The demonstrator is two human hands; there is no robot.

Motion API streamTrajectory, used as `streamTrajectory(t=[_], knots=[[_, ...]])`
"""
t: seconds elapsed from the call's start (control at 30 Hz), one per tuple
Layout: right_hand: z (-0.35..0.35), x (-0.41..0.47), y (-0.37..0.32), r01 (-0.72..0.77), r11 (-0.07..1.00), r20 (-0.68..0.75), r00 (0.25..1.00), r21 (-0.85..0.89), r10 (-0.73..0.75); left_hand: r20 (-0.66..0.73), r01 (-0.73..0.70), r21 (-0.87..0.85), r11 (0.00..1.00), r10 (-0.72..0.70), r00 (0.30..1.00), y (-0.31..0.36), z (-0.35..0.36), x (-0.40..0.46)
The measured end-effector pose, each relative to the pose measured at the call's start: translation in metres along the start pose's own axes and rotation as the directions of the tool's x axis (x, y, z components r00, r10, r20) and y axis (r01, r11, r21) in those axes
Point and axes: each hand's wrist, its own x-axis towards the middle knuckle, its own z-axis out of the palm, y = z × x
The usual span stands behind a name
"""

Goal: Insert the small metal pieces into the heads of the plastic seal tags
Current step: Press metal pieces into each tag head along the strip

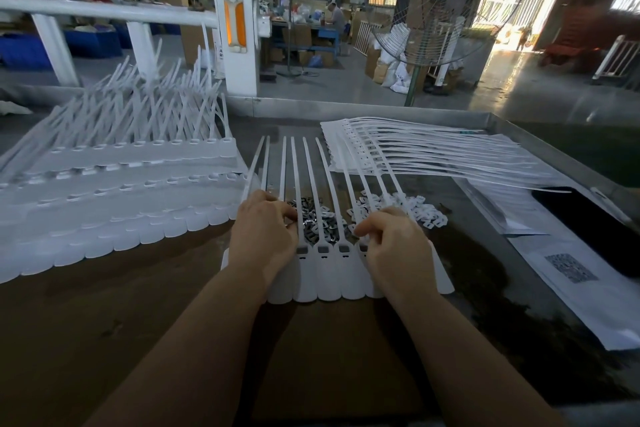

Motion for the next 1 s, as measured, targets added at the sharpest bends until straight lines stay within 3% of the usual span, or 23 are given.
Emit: streamTrajectory(t=[0.37, 1.0], knots=[[0.0028, -0.0023, 0.0029, 0.015, 1.000, 0.019, 1.000, 0.017, -0.015, 0.124, 0.044, -0.007, 0.999, -0.042, 0.991, -0.0042, -0.0035, 0.0046], [0.0039, -0.0022, 0.0042, 0.021, 0.999, 0.030, 0.999, 0.050, -0.022, 0.080, 0.069, 0.000, 0.998, -0.069, 0.994, -0.0002, -0.0051, 0.0020]])
